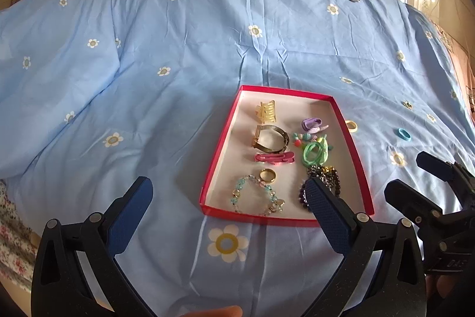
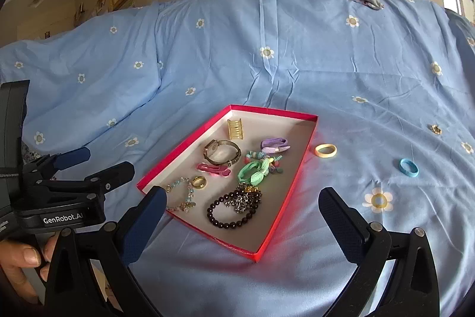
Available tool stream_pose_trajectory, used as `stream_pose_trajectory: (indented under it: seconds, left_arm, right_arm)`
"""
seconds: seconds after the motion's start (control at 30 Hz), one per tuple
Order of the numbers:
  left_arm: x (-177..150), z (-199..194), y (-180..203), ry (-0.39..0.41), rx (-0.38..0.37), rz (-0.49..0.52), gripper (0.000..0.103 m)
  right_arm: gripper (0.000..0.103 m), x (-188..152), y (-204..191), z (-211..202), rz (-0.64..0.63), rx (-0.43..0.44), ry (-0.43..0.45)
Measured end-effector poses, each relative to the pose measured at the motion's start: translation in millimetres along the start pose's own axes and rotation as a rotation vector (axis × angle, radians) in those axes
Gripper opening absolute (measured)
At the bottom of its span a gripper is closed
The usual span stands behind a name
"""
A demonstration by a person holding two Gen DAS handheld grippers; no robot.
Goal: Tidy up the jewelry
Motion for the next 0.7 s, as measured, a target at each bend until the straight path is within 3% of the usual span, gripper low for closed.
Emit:
stream_pose_trajectory:
  seconds: [0.7]
  left_arm:
    - [-12, 3, 9, -0.019, -0.016, 0.017, 0.103]
  right_arm:
    - [0.103, -10, 10, 0, 0.017, -0.020, -0.011]
Point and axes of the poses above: each gripper's, at about its wrist camera, not at the fingertips, and z roughly the way its jaws point, y to its right, x to its top, the point moved 4 cm from there along z, roughly the way its jaws point, and after that the axes turned 4 degrees about y, right-handed, at the moved point
